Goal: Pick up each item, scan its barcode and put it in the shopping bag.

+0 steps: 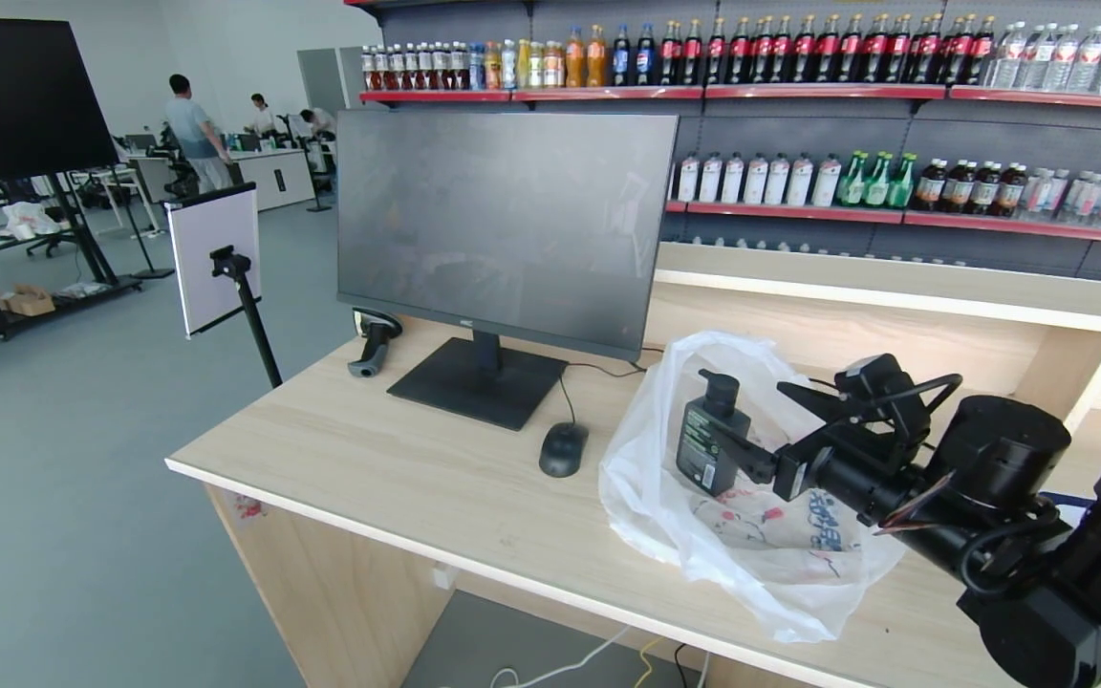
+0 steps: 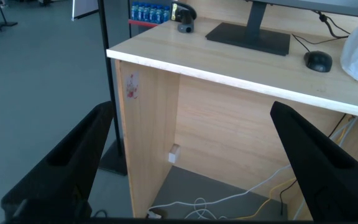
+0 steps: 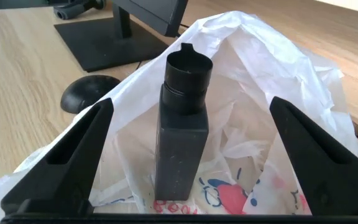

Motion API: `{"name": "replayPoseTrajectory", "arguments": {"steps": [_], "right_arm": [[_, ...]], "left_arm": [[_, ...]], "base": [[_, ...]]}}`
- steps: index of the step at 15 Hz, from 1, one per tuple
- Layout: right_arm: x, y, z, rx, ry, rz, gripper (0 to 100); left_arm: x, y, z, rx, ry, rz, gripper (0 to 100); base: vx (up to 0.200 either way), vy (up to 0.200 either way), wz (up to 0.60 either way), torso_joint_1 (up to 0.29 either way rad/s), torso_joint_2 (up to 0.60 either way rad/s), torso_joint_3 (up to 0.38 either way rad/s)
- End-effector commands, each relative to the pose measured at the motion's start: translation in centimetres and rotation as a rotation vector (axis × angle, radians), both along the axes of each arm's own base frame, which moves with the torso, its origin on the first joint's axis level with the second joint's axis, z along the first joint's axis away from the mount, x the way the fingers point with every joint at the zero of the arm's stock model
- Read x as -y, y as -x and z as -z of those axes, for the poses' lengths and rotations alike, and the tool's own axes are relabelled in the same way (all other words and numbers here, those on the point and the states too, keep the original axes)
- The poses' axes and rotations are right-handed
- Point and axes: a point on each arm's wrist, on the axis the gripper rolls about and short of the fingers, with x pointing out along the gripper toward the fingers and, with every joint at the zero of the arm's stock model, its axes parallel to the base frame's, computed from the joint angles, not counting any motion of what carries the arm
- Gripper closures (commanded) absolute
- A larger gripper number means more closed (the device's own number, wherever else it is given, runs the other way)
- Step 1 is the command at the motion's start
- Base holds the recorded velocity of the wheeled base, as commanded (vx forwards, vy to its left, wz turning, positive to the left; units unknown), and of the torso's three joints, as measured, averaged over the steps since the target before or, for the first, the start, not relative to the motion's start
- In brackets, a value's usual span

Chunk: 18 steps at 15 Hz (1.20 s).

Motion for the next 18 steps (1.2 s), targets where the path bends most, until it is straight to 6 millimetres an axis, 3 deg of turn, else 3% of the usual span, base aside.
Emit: {"name": "replayPoseTrajectory", "arguments": {"steps": [1,4,7,15,18], "right_arm": [[0.2,0.7,-0.9,0.023,-0.006,-0.001,0],[0.8,2.6,-2.1,0.040,-0.011,0.001,0],[0.9,3.2,-3.6,0.094,-0.031,0.000,0],[1.2,3.0,-3.5,0.071,-0.064,0.009,0],[1.2,3.0,-3.6,0.074,-0.069,0.009,0]], "left_arm": [[0.0,0.0,0.0,0.000,0.001,0.000,0],[0.0,0.0,0.0,0.000,-0.001,0.000,0],[0.0,0.0,0.0,-0.001,-0.001,0.000,0],[0.0,0.0,0.0,-0.001,-0.001,0.000,0],[0.0,0.0,0.0,-0.001,0.001,0.000,0]], "base": [[0.000,0.000,0.00,0.000,0.00,0.000],[0.000,0.000,0.00,0.000,0.00,0.000],[0.000,0.000,0.00,0.000,0.00,0.000],[-0.100,0.000,0.00,0.003,0.00,0.001],[0.000,0.000,-0.60,-0.017,0.00,0.006]]}}
